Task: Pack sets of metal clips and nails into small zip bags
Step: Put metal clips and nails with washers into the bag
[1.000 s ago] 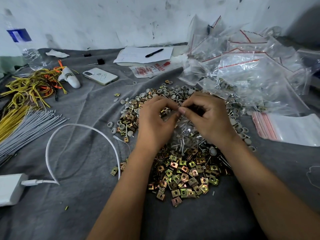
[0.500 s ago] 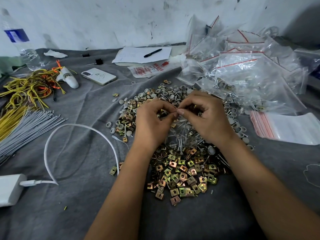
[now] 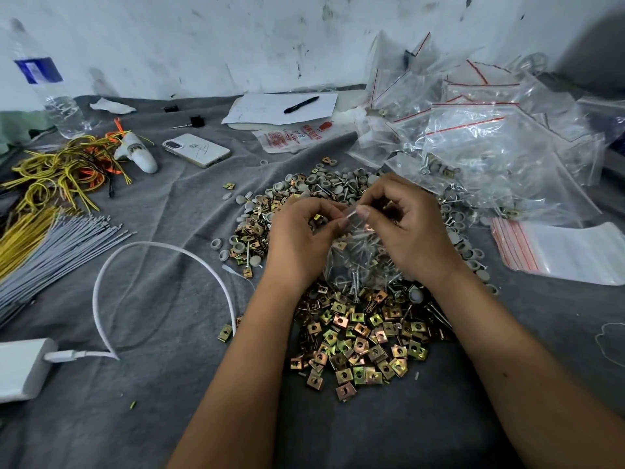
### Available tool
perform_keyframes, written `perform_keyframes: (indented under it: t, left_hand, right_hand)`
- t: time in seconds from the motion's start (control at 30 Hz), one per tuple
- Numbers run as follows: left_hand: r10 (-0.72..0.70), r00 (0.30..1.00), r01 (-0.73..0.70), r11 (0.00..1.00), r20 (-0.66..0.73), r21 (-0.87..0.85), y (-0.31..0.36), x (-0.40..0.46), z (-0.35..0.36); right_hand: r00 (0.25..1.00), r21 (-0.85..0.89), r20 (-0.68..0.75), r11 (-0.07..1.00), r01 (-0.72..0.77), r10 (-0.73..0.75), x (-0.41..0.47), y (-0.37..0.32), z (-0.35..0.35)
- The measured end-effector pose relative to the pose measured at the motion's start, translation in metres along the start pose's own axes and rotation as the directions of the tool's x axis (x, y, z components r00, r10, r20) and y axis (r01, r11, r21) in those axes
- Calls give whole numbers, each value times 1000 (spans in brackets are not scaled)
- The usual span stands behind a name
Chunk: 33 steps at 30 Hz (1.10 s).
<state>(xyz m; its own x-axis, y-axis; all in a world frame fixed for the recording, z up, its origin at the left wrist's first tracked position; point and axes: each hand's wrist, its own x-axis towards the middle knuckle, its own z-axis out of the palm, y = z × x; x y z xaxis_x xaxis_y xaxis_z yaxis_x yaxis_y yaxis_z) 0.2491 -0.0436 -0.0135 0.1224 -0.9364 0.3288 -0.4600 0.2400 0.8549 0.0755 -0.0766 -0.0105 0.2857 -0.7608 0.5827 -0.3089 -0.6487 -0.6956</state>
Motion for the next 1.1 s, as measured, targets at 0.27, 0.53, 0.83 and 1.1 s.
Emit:
perform_keyframes:
  t: [0.27,0.53,0.83,1.1]
  left_hand:
    - [-49,998,48,998,-28,-27,0,1,-1]
    - [-71,994,66,996,-78,-63,-2,2,-2]
    - [-109,987,99,991,-116,-86,-1,1,-2]
    - [-153,981,126,971,-121,-206,0,1,-5]
  right_hand:
    - [996,59,-48,996,-67,70,0,-2,-3]
    - [986,160,-68,977,-138,150,0,-3,-5]
    - [975,214,-108,963,-167,193,0,8,-6]
    - [953,287,-179,940,-185,243,2,14,-10]
